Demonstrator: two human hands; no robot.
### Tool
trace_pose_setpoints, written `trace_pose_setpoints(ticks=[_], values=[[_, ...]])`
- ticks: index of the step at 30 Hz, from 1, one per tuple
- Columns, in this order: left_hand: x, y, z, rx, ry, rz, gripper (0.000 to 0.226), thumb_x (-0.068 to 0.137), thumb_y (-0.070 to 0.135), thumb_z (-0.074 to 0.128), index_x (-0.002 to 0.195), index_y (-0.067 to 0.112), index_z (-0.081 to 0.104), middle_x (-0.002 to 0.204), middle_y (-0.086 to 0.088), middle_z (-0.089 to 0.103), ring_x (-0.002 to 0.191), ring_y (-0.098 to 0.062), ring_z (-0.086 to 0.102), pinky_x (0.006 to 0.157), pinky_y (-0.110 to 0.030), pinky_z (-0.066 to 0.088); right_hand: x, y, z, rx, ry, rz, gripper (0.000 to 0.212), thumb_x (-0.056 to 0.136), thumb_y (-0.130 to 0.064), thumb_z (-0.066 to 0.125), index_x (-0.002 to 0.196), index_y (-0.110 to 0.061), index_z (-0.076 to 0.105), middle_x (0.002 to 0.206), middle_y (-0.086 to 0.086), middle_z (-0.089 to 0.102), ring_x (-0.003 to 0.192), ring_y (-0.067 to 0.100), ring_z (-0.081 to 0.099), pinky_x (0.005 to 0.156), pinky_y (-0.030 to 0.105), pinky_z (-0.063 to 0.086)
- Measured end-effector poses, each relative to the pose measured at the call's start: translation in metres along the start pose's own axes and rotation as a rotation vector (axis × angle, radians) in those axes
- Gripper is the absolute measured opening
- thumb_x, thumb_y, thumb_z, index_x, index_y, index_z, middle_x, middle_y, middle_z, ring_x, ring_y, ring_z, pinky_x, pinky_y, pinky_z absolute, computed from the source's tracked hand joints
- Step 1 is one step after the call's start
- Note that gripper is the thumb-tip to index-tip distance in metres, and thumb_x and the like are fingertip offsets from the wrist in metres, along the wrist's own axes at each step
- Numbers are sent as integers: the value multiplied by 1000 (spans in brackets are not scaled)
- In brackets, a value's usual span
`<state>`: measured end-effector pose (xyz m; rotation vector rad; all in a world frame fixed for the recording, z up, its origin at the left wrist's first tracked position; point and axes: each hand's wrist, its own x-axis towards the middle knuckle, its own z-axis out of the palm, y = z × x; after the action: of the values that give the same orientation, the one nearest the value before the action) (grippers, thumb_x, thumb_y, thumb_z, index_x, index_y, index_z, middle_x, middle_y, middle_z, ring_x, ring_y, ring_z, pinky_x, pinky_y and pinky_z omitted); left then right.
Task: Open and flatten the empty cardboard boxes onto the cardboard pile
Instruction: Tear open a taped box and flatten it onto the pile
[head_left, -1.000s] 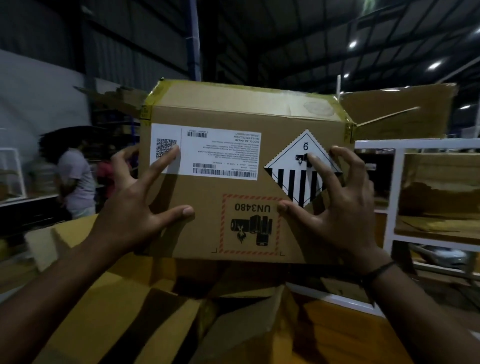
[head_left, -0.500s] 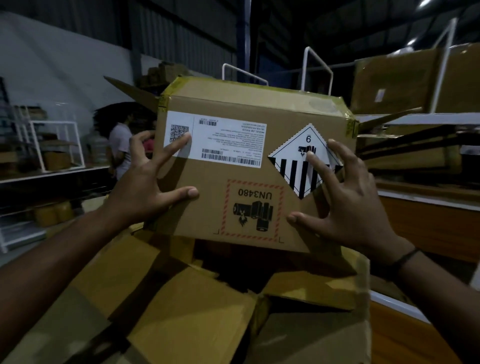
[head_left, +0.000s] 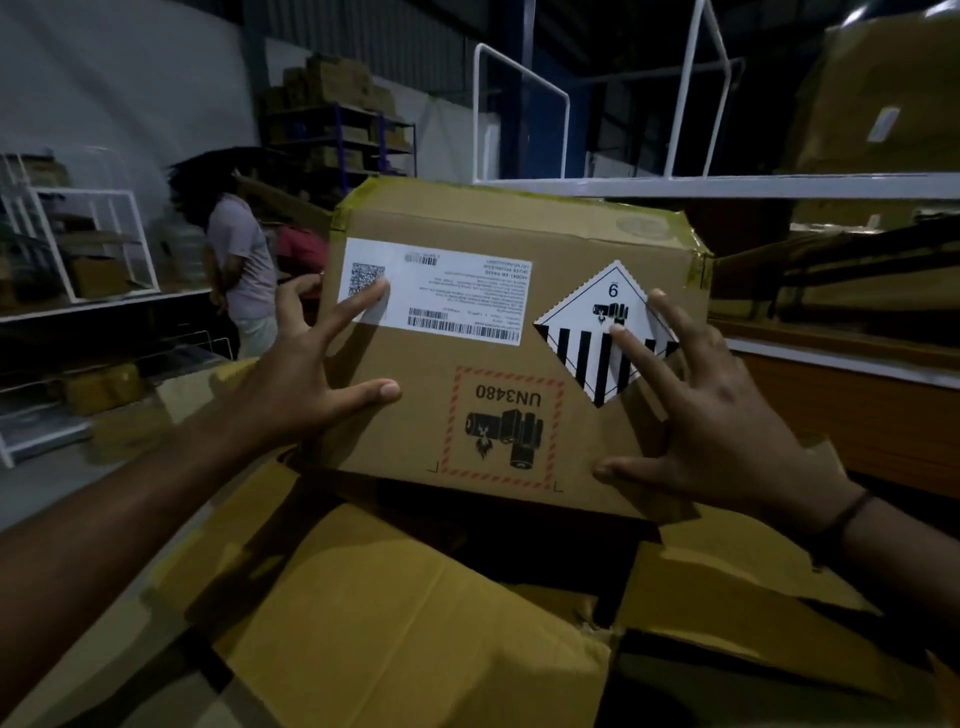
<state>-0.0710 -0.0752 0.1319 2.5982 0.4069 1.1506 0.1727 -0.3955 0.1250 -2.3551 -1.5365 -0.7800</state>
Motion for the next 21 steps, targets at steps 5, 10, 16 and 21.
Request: trace_pose_setpoints(ticks=[5, 10, 16, 21], values=[[0, -31, 8, -61, 6, 13, 99, 68, 53, 81, 155, 49, 32, 161, -9, 8, 149, -29, 22, 114, -39, 29, 8, -26, 4, -69, -29, 38, 131, 58, -92, 62, 164, -38, 6, 170, 0, -21, 152, 52, 4, 112, 62, 9], [-4, -67, 23, -197, -31, 65, 100, 67, 60, 79, 152, 59, 27, 162, -4, 2, 149, -34, 24, 114, -47, 40, -2, -63, 1, -140, -33, 103, 131, 60, -88, 63, 165, -31, 8, 169, 10, -22, 155, 45, 1, 111, 76, 27], [-17, -89, 49, -257, -5, 121, 121, 69, 48, 90, 159, 53, 10, 160, -3, 2, 145, -38, 31, 108, -48, 47, -25, -106, -2, -227, 13, 198, 136, 58, -52, 94, 164, -26, 14, 169, 18, -16, 147, 54, 25, 94, 71, 49], [-20, -97, 57, -321, -48, 64, 130, 72, 45, 90, 153, 61, -10, 156, 14, -13, 143, -46, 35, 105, -51, 47, -32, -133, 17, -169, 249, 263, 117, 69, -40, 83, 164, -20, 16, 170, 19, -9, 153, 37, 0, 99, 73, 45]])
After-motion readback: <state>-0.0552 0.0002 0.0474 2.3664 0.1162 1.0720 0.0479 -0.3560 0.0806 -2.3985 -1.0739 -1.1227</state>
